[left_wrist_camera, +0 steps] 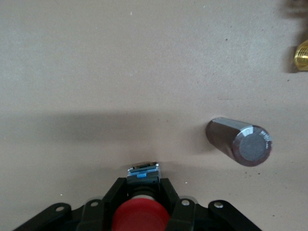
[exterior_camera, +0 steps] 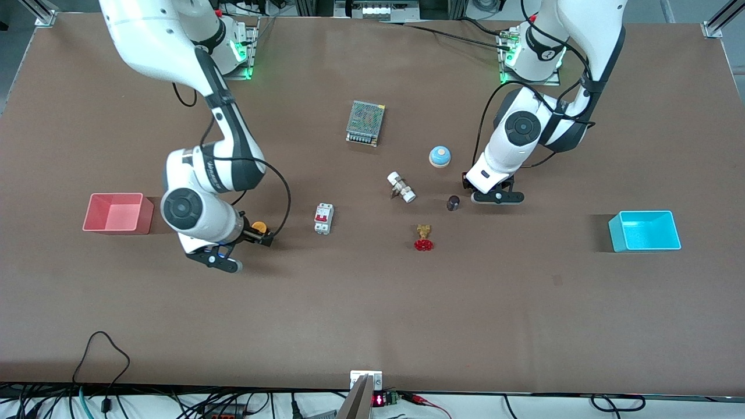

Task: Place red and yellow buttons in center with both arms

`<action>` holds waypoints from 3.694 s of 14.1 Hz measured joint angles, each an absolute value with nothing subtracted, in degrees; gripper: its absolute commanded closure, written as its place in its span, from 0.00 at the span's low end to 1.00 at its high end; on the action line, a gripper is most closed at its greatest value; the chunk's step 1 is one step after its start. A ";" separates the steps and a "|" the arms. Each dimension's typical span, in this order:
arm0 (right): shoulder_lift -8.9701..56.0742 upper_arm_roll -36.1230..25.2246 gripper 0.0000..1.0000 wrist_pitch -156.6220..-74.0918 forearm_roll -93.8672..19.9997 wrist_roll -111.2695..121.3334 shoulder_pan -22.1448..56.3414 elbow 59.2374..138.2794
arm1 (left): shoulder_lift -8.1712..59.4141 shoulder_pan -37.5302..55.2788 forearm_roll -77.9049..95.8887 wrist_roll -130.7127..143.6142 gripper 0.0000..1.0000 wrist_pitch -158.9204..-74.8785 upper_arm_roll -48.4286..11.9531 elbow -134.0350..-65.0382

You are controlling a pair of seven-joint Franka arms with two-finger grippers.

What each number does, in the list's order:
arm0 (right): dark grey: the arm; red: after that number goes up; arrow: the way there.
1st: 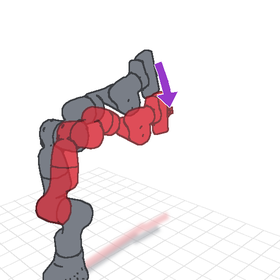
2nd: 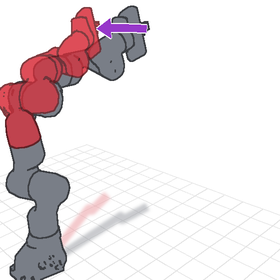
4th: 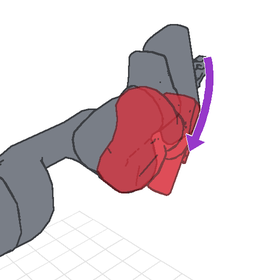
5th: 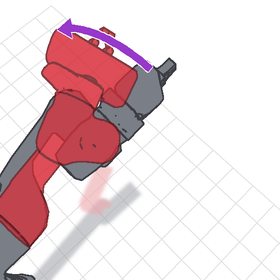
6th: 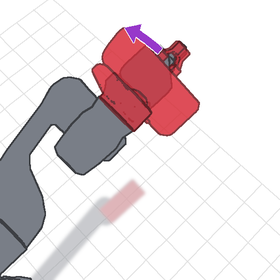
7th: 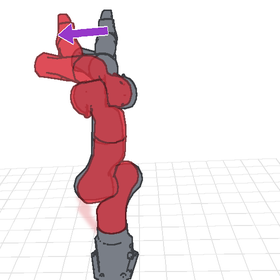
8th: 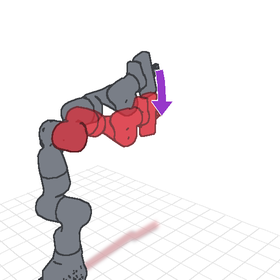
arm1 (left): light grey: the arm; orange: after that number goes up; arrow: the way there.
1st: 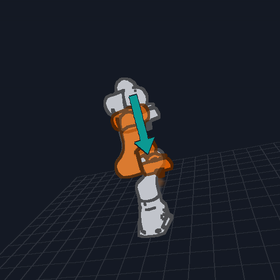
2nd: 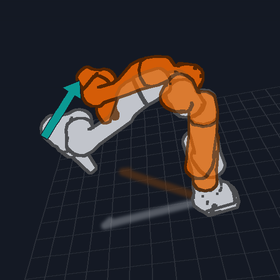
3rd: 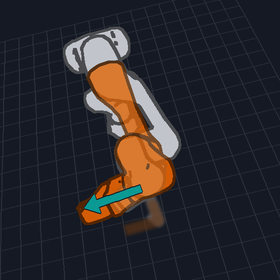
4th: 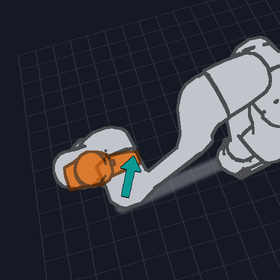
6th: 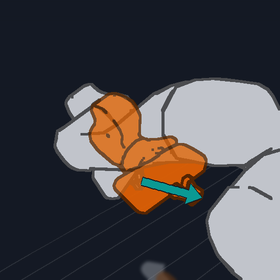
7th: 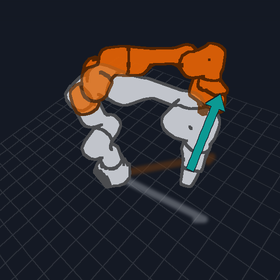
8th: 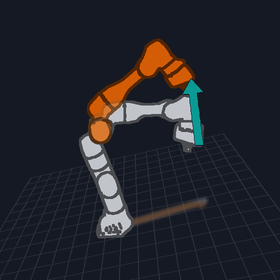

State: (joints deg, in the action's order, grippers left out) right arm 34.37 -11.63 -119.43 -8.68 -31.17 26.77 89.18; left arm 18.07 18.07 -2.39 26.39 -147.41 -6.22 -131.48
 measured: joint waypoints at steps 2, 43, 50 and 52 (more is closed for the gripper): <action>29.37 -12.35 0.00 -115.83 -8.66 -29.96 25.69 88.45 | 18.24 18.08 -2.39 26.39 0.15 -147.45 -6.22 -131.54; -3.07 -5.49 0.00 -96.17 -0.74 2.29 -0.76 99.59 | 2.41 -2.04 2.31 -11.36 0.00 -101.55 -5.62 -94.33; -5.35 -5.38 0.00 -91.78 0.27 2.28 -0.50 99.85 | -5.86 -2.05 2.31 -7.68 0.00 -103.23 -5.63 -104.53; -5.45 -5.38 0.00 -91.48 0.28 2.28 -0.50 99.75 | -5.65 -2.04 2.31 -5.73 0.00 -100.88 -5.70 -103.43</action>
